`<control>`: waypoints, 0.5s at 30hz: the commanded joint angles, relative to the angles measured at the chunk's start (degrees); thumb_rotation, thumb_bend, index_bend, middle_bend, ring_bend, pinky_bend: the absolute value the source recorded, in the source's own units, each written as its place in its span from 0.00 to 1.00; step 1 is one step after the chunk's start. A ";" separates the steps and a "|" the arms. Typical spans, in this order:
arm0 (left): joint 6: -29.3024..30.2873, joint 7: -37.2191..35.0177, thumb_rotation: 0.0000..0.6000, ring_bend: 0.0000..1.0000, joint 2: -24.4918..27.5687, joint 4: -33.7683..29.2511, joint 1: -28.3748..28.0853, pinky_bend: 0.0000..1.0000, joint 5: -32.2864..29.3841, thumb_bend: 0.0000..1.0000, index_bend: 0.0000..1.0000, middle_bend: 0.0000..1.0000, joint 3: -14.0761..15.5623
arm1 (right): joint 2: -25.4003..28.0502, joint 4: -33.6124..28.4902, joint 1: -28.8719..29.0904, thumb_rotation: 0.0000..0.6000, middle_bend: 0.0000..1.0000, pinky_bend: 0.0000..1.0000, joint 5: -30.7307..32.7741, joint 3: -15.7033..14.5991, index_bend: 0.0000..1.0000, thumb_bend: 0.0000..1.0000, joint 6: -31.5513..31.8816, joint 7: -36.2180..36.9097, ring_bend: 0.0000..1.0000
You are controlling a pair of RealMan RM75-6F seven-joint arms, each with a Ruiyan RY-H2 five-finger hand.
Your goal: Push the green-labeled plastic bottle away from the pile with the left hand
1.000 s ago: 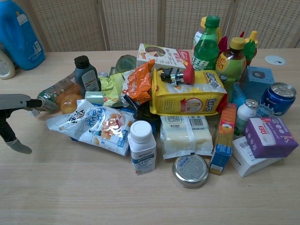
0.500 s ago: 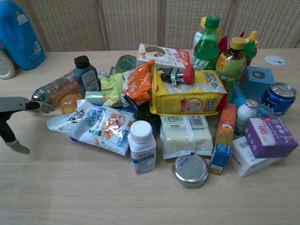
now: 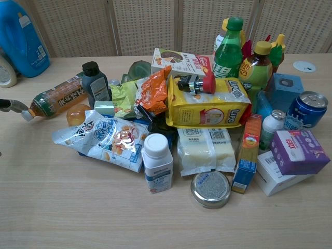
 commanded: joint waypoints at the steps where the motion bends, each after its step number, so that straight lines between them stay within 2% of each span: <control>1: 0.43 -1.47 1.00 0.00 0.60 -0.04 0.74 0.00 2.37 0.04 0.00 0.00 -0.34 | -0.13 -0.02 0.09 1.00 0.00 0.00 -0.42 -0.18 0.00 0.00 -0.13 -0.63 0.00; 7: 2.25 -2.69 1.00 0.00 1.02 -0.16 1.54 0.00 6.21 0.04 0.00 0.00 -0.95 | -0.45 -0.20 0.24 1.00 0.00 0.00 -1.16 -0.50 0.00 0.00 -0.24 -1.54 0.00; 15: -0.14 -2.88 1.00 0.00 -1.20 -0.70 0.70 0.00 6.80 0.04 0.00 0.00 -0.99 | -0.29 -0.34 0.08 1.00 0.00 0.00 -1.06 -0.42 0.00 0.00 -0.01 -1.22 0.00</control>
